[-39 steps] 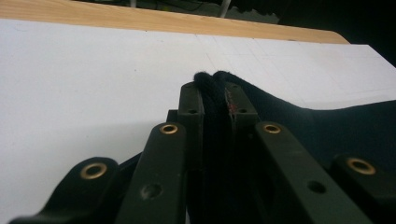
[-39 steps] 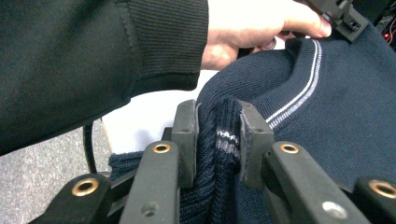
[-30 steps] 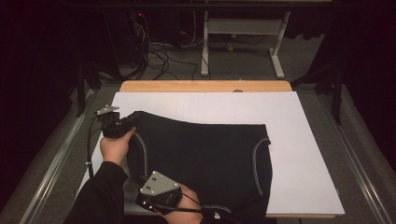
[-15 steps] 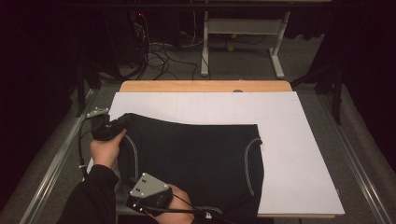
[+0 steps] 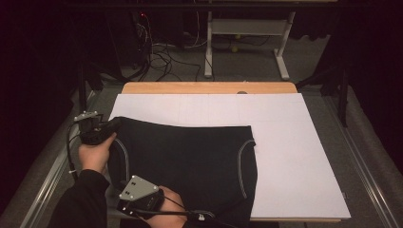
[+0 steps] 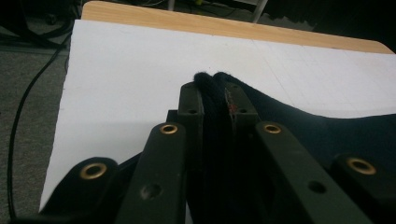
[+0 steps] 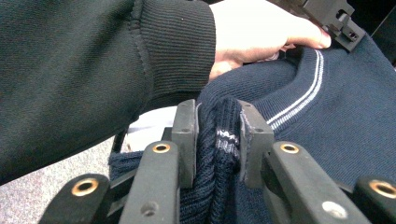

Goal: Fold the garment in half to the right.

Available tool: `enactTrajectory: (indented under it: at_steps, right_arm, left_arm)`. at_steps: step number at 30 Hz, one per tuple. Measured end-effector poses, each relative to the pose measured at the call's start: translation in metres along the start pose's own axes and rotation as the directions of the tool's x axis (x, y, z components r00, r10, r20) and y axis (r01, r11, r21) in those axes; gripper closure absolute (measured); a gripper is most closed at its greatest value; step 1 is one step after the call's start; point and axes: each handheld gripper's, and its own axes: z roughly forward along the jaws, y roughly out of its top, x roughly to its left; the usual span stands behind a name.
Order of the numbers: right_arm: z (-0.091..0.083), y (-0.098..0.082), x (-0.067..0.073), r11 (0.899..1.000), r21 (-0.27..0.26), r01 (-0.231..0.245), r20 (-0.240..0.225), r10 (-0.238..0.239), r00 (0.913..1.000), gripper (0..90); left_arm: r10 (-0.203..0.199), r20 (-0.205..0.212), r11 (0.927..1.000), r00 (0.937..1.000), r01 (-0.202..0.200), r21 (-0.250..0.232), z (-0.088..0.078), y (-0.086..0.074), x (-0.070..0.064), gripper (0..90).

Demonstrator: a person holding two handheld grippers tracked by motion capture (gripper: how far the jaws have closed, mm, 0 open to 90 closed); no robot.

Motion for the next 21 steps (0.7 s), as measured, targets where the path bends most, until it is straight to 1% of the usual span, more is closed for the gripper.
enactTrajectory:
  at_steps: [5,8,15,21]
  right_arm:
    - [0.001,-0.002,0.000,1.000,0.013,0.003,0.006,-0.003,1.0000,73.1]
    - [0.000,-0.002,-0.001,1.000,0.011,0.001,0.008,-0.001,1.0000,73.1]
    - [-0.003,-0.004,-0.004,1.000,0.009,-0.012,0.014,0.012,0.9998,73.0]
    - [-0.011,-0.008,-0.008,1.000,0.002,-0.017,0.029,0.017,0.9994,73.0]
  left_arm:
    - [-0.001,0.002,1.0000,1.0000,0.001,0.001,0.001,-0.001,-0.001,76.0]
    - [-0.003,0.000,1.0000,1.0000,0.003,0.005,0.001,-0.002,-0.001,76.0]
    - [-0.008,-0.017,0.9998,0.9998,0.008,0.020,0.001,-0.005,-0.003,76.0]
    - [-0.013,-0.018,0.9996,0.9997,0.013,0.024,0.002,-0.003,-0.010,75.9]
